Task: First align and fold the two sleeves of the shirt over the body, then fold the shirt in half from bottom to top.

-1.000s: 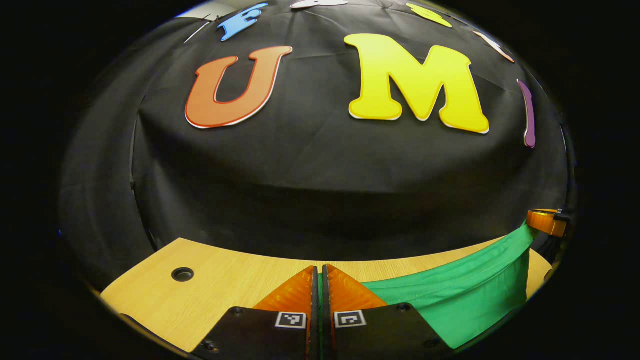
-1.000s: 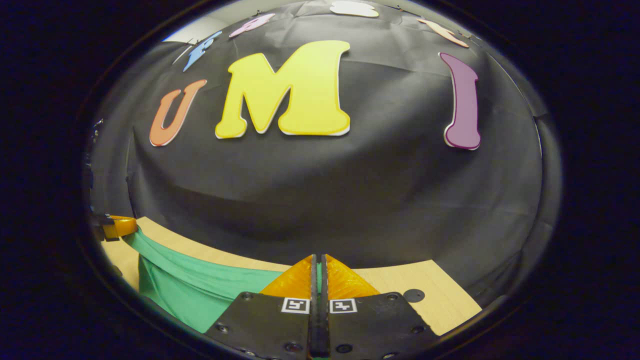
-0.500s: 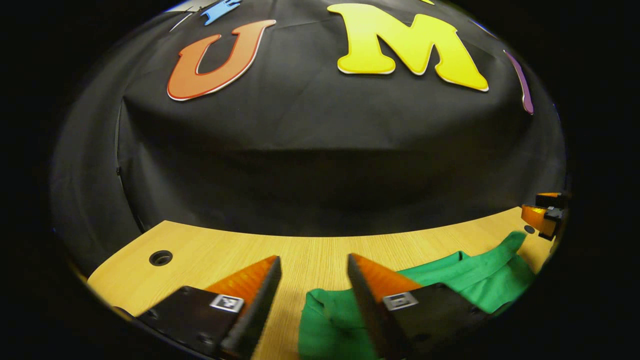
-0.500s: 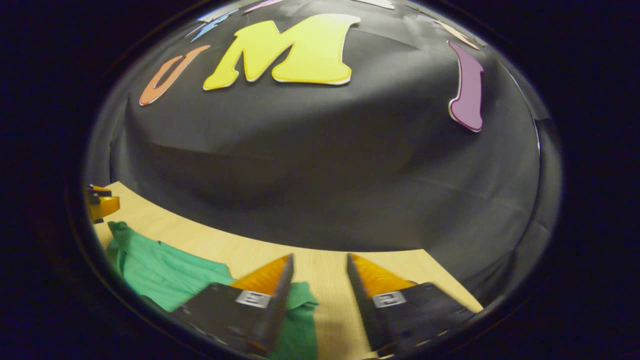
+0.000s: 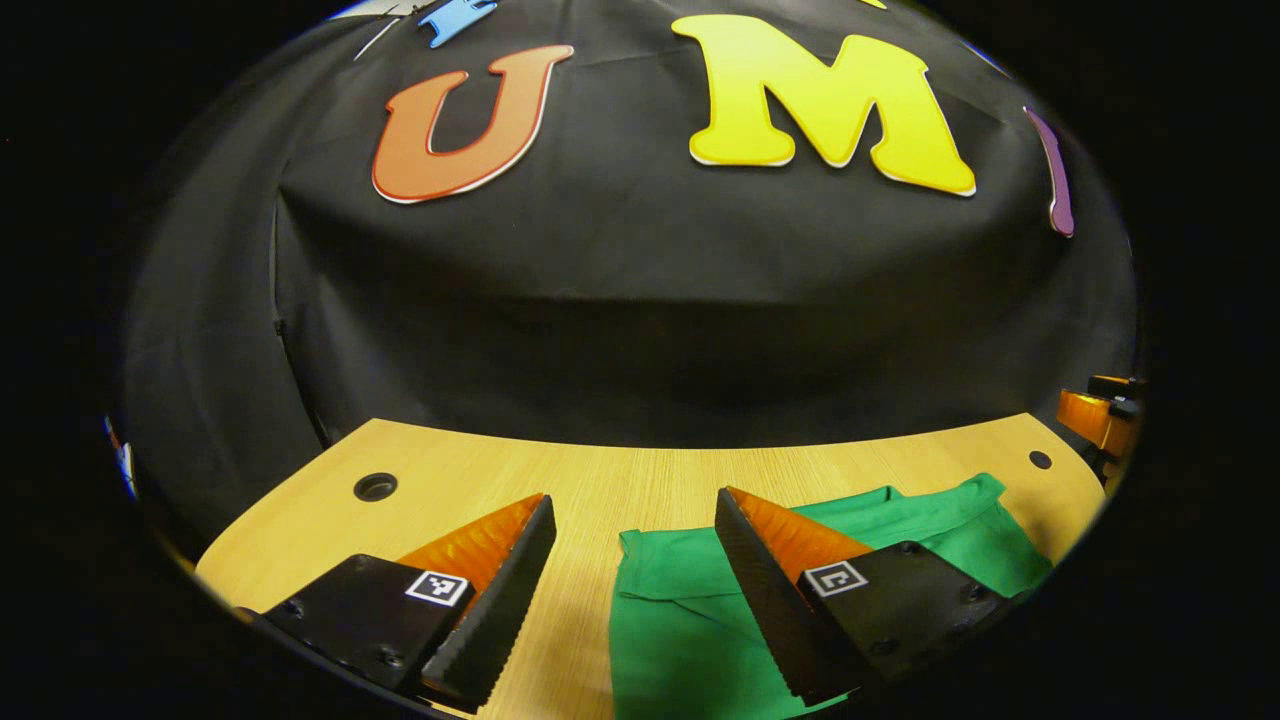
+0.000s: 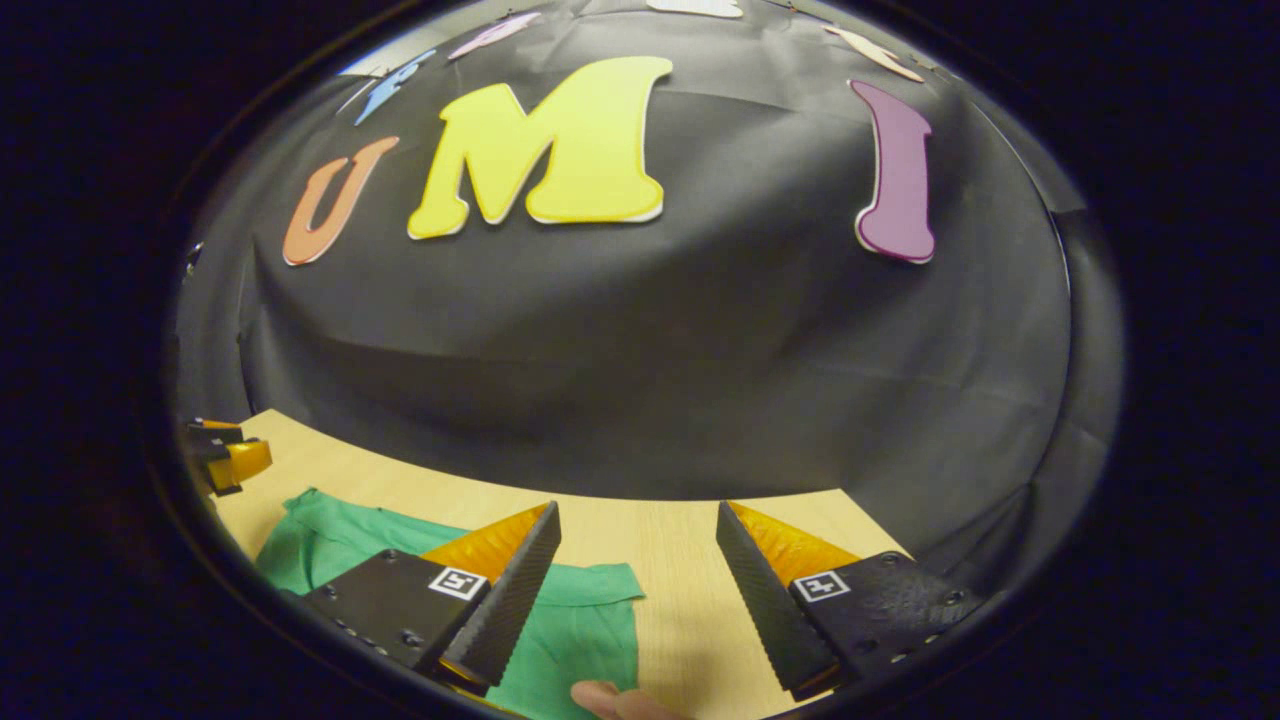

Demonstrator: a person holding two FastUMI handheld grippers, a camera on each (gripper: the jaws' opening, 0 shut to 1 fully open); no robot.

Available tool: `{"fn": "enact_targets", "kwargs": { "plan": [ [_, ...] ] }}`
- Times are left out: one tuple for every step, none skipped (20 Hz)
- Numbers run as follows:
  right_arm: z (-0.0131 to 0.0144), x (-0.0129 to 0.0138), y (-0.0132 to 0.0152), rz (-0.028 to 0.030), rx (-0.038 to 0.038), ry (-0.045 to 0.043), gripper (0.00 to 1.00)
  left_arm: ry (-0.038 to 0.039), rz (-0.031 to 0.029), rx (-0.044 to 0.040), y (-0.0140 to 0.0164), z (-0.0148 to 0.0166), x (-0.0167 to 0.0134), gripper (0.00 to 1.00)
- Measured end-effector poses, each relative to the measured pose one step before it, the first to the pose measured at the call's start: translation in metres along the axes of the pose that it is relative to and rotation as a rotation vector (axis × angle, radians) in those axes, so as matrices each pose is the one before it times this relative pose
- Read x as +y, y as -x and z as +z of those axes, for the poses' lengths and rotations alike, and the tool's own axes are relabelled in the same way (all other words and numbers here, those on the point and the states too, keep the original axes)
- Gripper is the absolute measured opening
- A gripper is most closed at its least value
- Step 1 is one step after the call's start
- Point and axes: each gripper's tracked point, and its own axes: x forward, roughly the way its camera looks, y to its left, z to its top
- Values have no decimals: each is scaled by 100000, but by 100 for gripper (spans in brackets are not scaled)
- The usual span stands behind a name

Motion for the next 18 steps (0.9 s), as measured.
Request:
{"fn": "enact_targets", "kwargs": {
  "plan": [
    [111, -444, 903, -552, -1220, 1880, 94, 335, 578, -1364, 1255, 456, 237, 100],
    [247, -71, 1106, 765, -1248, 413, 96, 744, 58, -1349, 1536, 501, 181, 100],
    [371, 129, 1381, 916, -962, -718, 96, 847, 178, -1377, 1471, 373, 169, 100],
    [302, 113, 1098, 993, -895, -918, 96, 1005, 179, -1983, 1738, 506, 157, 100],
    [448, 86, 1520, 1245, -1168, -514, 96, 776, 91, -1742, 1622, 446, 135, 100],
    [163, 40, 1163, 809, -1004, -107, 96, 652, -84, -1869, 1672, 399, 175, 100],
    [464, 152, 1370, 928, -1770, 51, 95, 639, -101, -1595, 1573, 274, -19, 100],
    [554, 26, 1194, 461, -2113, 81, 95, 111, -664, -1954, 1578, 321, -183, 100],
    [559, -82, 1625, -18, -2378, -6, 95, -246, -543, -2081, 1553, 424, -325, 100],
    [699, -21, 1555, 371, -2032, -301, 95, -462, -318, -1489, 1618, 284, -251, 100],
    [452, 135, 1814, 664, -1185, -297, 94, -309, -292, -1281, 1539, 302, -376, 100],
    [348, -64, 1510, 260, -713, -561, 95, 31, -558, -503, 1552, 251, -456, 100],
    [371, 39, 1810, 546, -852, -833, 95, 440, -574, -327, 1776, 81, -463, 100],
    [473, 13, 1850, 746, -1218, -894, 94, 478, -864, -1189, 1606, 219, -579, 100],
    [306, -2, 1800, 628, -1228, -549, 95, -59, -434, -991, 1569, 110, -524, 100],
    [146, -86, 1836, 390, -949, 108, 95, -543, -310, -1151, 1651, 68, -442, 100],
    [51, -38, 1920, 295, -520, 701, 96, -845, -297, -500, 1591, -69, -489, 100],
    [-87, -98, 2009, 64, 77, 984, 95, -1163, 183, -405, 1560, -89, -323, 100]
  ]
}}
